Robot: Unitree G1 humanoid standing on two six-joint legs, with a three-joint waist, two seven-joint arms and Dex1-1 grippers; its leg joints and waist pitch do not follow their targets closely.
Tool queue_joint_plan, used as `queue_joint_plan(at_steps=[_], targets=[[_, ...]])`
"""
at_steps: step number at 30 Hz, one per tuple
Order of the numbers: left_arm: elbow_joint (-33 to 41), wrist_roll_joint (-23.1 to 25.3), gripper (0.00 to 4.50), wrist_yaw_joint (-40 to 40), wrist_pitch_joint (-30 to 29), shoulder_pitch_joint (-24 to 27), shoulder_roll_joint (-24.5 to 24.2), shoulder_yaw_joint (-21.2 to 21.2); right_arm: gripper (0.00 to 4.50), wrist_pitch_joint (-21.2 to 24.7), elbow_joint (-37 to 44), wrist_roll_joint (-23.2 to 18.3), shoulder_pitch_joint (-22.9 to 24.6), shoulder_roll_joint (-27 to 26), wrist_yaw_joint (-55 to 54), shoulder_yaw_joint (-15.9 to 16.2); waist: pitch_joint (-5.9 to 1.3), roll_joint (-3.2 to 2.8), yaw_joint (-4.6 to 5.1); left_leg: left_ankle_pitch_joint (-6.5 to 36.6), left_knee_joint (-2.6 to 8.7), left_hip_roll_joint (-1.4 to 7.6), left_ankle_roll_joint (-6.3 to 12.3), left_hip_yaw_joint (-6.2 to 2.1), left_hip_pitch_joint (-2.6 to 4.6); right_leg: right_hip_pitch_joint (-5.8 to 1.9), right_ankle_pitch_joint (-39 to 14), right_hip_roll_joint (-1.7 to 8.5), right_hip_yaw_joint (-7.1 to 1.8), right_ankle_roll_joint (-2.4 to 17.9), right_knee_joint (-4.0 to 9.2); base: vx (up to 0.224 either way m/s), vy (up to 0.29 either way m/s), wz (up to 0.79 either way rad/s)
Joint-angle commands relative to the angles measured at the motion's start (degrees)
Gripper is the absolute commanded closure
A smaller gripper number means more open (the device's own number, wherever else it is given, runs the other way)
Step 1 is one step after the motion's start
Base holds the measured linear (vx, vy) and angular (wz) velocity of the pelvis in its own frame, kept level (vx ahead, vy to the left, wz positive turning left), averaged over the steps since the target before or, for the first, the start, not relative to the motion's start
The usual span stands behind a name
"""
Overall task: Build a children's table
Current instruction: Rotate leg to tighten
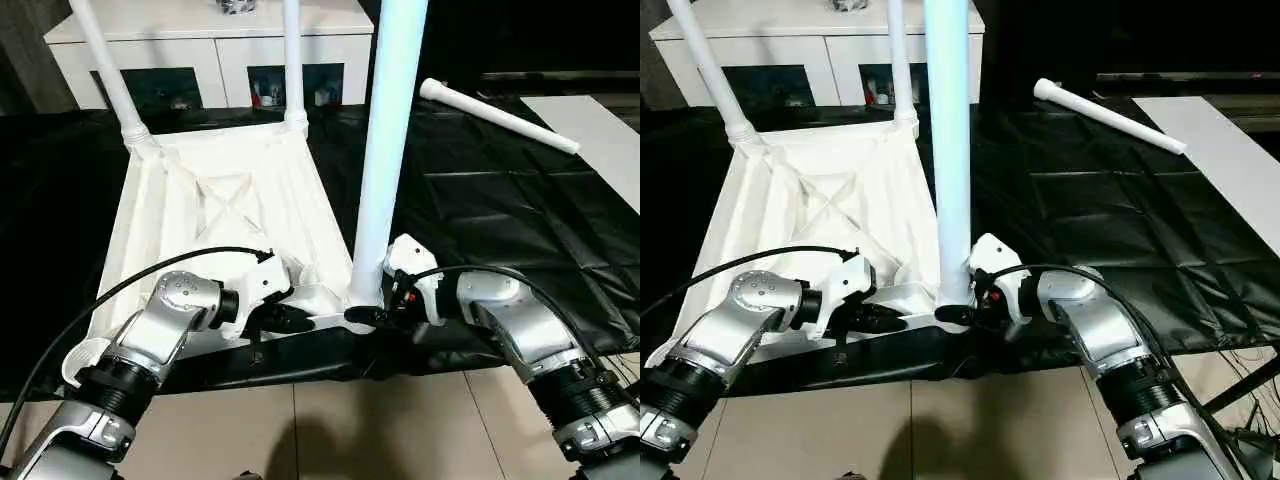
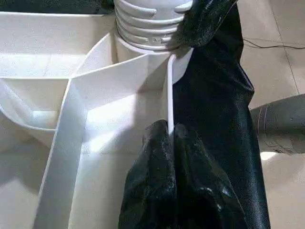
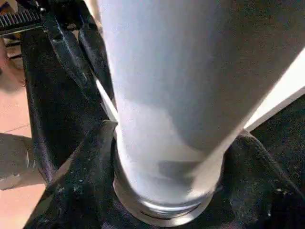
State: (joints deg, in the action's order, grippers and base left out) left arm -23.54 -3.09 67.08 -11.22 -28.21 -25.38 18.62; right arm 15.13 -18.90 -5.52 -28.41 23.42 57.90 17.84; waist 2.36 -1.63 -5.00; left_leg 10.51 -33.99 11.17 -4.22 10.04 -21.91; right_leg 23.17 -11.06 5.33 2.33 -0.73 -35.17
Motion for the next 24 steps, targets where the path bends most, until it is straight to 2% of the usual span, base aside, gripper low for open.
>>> queue_joint_plan(at_steps=[1, 4, 5, 6, 7, 8, 9, 10, 11, 12, 13, 14, 15, 17, 18, 19, 20, 21, 22, 23, 24], targets=[[0.4, -0.8, 4.50, 1.1, 0.7, -0.4, 0.1, -0.2, 1.75, -0.5, -1.5, 1.8, -0.4, 0.0, -0.2, 1.1, -3.61, 0.63, 0.17, 7.9, 3.78, 1.45, 3.08, 0.09, 0.93, -2.76, -3.0, 2.09, -1.62, 14.4, 3.15, 0.000, 0.000, 0.00], [0.0, -0.1, 4.50, 0.2, 0.8, -0.4, 0.4, -0.1, 1.77, -0.6, -3.0, 2.2, -0.2, -1.0, -3.4, 0.0, -3.60, 0.60, 0.22, 8.0, 3.79, 1.44, 3.08, 0.08, 0.94, -2.73, -2.9, 2.08, -1.62, 14.6, 3.15, 0.000, 0.000, 0.00], [-0.3, 0.2, 4.50, -1.0, 0.4, -0.5, 0.8, -0.2, 1.77, 0.3, -4.0, 1.8, -0.2, -2.5, -6.1, -1.5, -3.55, 0.59, 0.27, 8.4, 3.84, 1.43, 2.98, 0.08, 0.94, -2.70, -3.4, 2.07, -1.61, 14.5, 3.22, 0.000, 0.000, 0.00], [-0.5, 0.5, 4.50, -1.9, 0.0, -0.6, 1.1, -0.3, 1.78, 1.1, -4.4, 1.4, -0.3, -3.3, -7.5, -2.4, -3.40, 0.59, 0.40, 9.8, 3.98, 1.42, 2.43, 0.11, 0.96, -2.59, -5.3, 2.11, -1.66, 14.3, 3.46, 0.000, 0.000, 0.00], [-1.2, 1.5, 4.50, -4.7, -1.3, -1.0, 2.0, -0.4, 1.78, 3.3, -5.4, 0.3, -0.5, -5.4, -11.4, -4.6, -3.36, 0.64, 0.63, 11.2, 4.22, 1.38, 1.49, -0.02, 0.93, -2.71, -7.8, 2.13, -1.62, 13.8, 3.63, 0.000, 0.000, 0.00], [-1.7, 1.6, 4.50, -5.8, -1.7, -1.2, 2.5, -0.7, 1.78, 4.1, -5.7, 0.0, -0.5, -6.1, -12.6, -5.1, -3.29, 0.69, 0.81, 12.5, 4.41, 1.33, 0.62, -0.13, 1.05, -2.66, -10.2, 2.17, -1.62, 13.1, 3.88, 0.000, 0.000, 0.00], [-3.2, 1.9, 4.50, -9.6, -3.2, -1.8, 4.4, -1.6, 1.78, 6.4, -6.4, -0.6, -0.6, -8.3, -16.8, -6.8, -3.24, 0.85, 1.05, 13.0, 4.46, 1.36, 0.32, -0.08, 1.09, -2.65, -11.0, 2.12, -1.69, 12.9, 3.96, 0.000, 0.000, 0.00], [-3.2, 1.9, 4.50, -9.6, -3.2, -1.8, 4.4, -1.6, 1.78, 6.4, -6.4, -0.6, -0.6, -8.3, -16.8, -6.8, -3.09, 0.74, 1.21, 14.0, 4.64, 1.33, -0.41, -0.21, 1.15, -2.49, -13.1, 2.19, -1.68, 12.3, 4.21, 0.000, 0.000, 0.00], [-4.5, 1.9, 4.50, -12.9, -4.9, -2.7, 6.2, -2.5, 1.78, 8.0, -7.1, -0.8, -0.7, -10.3, -20.9, -8.2, -3.11, 0.80, 1.37, 14.7, 4.69, 1.30, -0.60, -0.29, 1.12, -2.58, -14.2, 2.19, -1.63, 11.9, 4.29, 0.000, 0.000, 0.00], [-6.2, 2.3, 4.50, -17.5, -6.8, -3.8, 8.3, -3.6, 1.78, 9.5, -8.2, -0.8, -0.9, -12.7, -26.1, -9.9, -2.95, 0.89, 1.67, 14.7, 4.76, 1.32, -1.18, -0.25, 1.11, -2.34, -14.9, 2.14, -1.78, 11.6, 4.29, 0.000, 0.000, 0.00], [-7.5, 2.7, 4.50, -20.9, -8.2, -4.7, 9.8, -4.3, 1.78, 10.6, -9.0, -0.7, -1.2, -14.4, -29.7, -11.1, -2.87, 1.00, 1.71, 16.0, 4.73, 1.07, -1.50, -0.28, 1.30, -2.26, -18.1, 2.24, -1.74, 10.8, 4.75, 0.000, 0.000, 0.00], [-8.7, 2.9, 4.50, -24.0, -9.5, -5.6, 11.2, -5.1, 1.78, 11.1, -10.1, -0.7, -1.5, -16.1, -33.6, -12.4, -2.96, 0.79, 1.70, 16.2, 4.78, 1.08, -1.81, -0.48, 1.23, -2.35, -19.6, 2.39, -1.68, 10.1, 4.88, 0.000, 0.000, 0.00], [-10.2, 2.9, 4.50, -27.7, -10.7, -6.6, 12.8, -6.3, 1.78, 11.5, -11.5, -0.8, -1.9, -18.0, -37.7, -13.8, -2.87, 0.92, 2.02, 16.3, 4.85, 1.16, -1.94, -0.21, 1.32, -2.09, -19.6, 2.26, -1.92, 10.1, 5.09, 0.000, 0.000, 0.00], [-14.4, 3.5, 4.50, -36.4, -12.0, -9.5, 16.6, -8.2, 1.78, 9.4, -17.4, -1.4, -4.0, -23.2, -49.4, -17.8, -2.87, 0.74, 2.13, 17.4, 4.95, 0.90, -2.58, -0.51, 1.30, -2.10, -21.4, 2.27, -1.71, 9.3, 5.20, 0.000, 0.000, 0.00], [-15.1, 3.6, 4.50, -38.1, -12.0, -10.0, 17.4, -8.7, 1.78, 9.0, -18.5, -1.3, -4.5, -24.1, -51.3, -18.5, -2.92, 0.60, 2.29, 17.7, 4.93, 0.82, -3.05, -0.54, 1.46, -1.81, -22.0, 2.30, -1.72, 9.0, 5.43, 0.000, 0.000, 0.00], [-15.1, 3.6, 4.50, -38.1, -12.0, -10.0, 17.4, -8.7, 1.78, 9.0, -18.5, -1.3, -4.5, -24.1, -51.3, -18.5, -3.00, 0.68, 2.26, 17.9, 4.97, 0.81, -2.99, -0.64, 1.45, -1.98, -21.9, 2.30, -1.62, 8.7, 5.49, 0.000, 0.000, 0.00], [-15.9, 3.8, 4.50, -38.9, -11.8, -10.5, 18.0, -8.7, 1.78, 8.1, -20.1, -1.1, -5.2, -25.0, -53.0, -18.7, -3.16, 0.51, 2.24, 17.1, 4.93, 0.82, -2.39, -0.55, 1.26, -2.10, -18.6, 2.13, -1.69, 8.6, 5.42, 0.000, 0.000, 0.00], [-16.8, 4.2, 4.50, -39.3, -11.6, -11.1, 18.7, -8.4, 1.78, 6.6, -22.6, -0.5, -6.6, -26.0, -54.7, -18.5, -3.17, 0.27, 2.14, 16.9, 4.95, 0.81, -2.25, -0.62, 1.26, -2.13, -17.5, 2.11, -1.66, 8.8, 5.31, 0.000, 0.000, 0.00], [-16.9, 4.3, 4.50, -39.3, -11.5, -11.2, 18.8, -8.3, 1.78, 6.2, -23.2, -0.5, -7.0, -26.3, -55.1, -18.5, -3.16, 0.41, 2.33, 16.9, 4.92, 0.73, -1.98, -0.53, 1.16, -2.08, -16.5, 2.06, -1.63, 9.2, 5.27, 0.000, 0.000, 0.00], [-17.1, 4.6, 4.50, -38.7, -11.6, -11.5, 18.9, -7.9, 1.78, 4.4, -24.9, -0.6, -8.2, -27.0, -55.1, -18.5, -3.23, 0.13, 2.25, 16.9, 4.94, 0.73, -1.96, -0.59, 1.15, -2.24, -16.1, 2.09, -1.58, 9.3, 5.18, 0.000, 0.000, 0.00], [-17.1, 4.7, 4.50, -38.6, -11.7, -11.5, 18.9, -7.8, 1.78, 4.0, -25.1, -0.6, -8.4, -27.1, -55.0, -18.6, -3.24, 0.29, 2.42, 16.9, 4.91, 0.70, -1.69, -0.52, 1.07, -2.26, -15.3, 2.04, -1.57, 9.5, 5.19, 0.000, 0.000, 0.00]])
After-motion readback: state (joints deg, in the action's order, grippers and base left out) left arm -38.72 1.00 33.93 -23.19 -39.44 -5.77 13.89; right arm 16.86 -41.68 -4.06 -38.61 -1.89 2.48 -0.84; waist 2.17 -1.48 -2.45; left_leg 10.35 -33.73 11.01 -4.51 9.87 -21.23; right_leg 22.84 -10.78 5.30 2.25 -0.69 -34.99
